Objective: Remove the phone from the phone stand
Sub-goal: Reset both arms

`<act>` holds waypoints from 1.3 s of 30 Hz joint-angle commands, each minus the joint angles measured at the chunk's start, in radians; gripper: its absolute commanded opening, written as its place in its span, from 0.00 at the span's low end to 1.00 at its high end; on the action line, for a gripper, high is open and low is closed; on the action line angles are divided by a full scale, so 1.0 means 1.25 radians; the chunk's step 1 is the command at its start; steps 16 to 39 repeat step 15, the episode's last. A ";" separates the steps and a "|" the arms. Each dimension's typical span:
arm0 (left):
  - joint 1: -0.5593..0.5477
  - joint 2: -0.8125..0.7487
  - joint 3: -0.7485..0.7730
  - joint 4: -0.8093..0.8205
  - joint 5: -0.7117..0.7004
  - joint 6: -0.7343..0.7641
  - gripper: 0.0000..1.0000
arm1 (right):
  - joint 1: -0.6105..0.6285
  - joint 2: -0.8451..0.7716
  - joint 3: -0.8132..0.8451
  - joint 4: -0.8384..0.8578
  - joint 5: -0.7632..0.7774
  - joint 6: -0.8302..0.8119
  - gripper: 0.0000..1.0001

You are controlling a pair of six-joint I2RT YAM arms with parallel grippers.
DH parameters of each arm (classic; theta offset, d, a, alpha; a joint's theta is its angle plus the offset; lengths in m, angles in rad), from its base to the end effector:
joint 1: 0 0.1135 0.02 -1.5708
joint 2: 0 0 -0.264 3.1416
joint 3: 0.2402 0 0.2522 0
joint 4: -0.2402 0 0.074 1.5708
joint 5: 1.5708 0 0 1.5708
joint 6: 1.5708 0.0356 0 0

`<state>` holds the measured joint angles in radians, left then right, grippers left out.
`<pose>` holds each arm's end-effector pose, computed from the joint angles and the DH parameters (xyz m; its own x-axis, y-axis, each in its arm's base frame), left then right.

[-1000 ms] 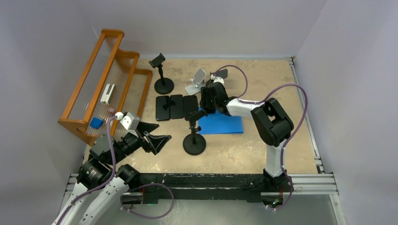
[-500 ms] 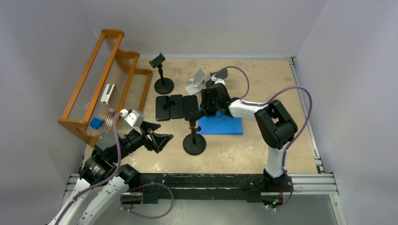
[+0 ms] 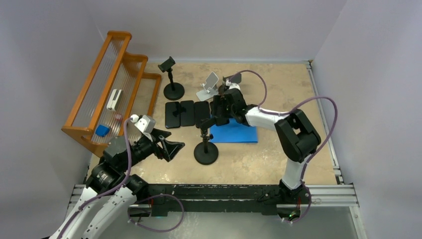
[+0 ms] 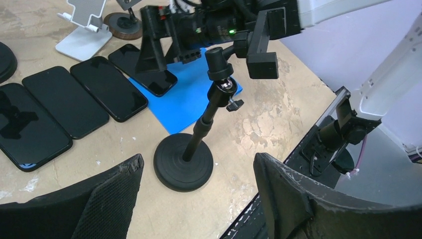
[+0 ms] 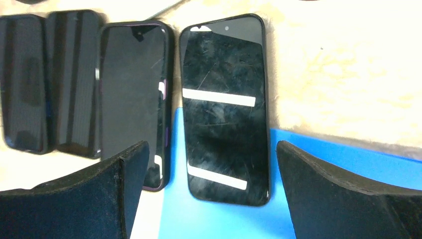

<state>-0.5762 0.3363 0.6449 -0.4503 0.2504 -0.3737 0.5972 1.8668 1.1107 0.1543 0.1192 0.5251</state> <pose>0.0735 -0.0583 0.3169 -0.3780 -0.1761 -0.9089 0.6397 0.6600 -0.3940 0.3385 0.2251 0.1797 -0.6443 0.1638 -0.7470 -0.1783 0.9177 0.3550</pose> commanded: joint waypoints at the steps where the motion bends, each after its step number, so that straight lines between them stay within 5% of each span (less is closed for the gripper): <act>1: 0.004 0.017 0.031 0.016 -0.044 -0.023 0.80 | -0.001 -0.149 -0.030 0.025 0.024 0.028 0.99; 9: 0.004 0.090 0.081 -0.055 -0.223 -0.159 0.82 | 0.000 -0.538 -0.190 0.128 0.179 0.051 0.99; 15: 0.003 0.099 0.093 -0.048 -0.165 -0.116 0.82 | 0.000 -0.801 -0.311 0.176 0.218 0.025 0.99; 39: 0.003 0.099 0.093 -0.048 -0.165 -0.116 0.82 | 0.000 -0.801 -0.311 0.176 0.218 0.025 0.99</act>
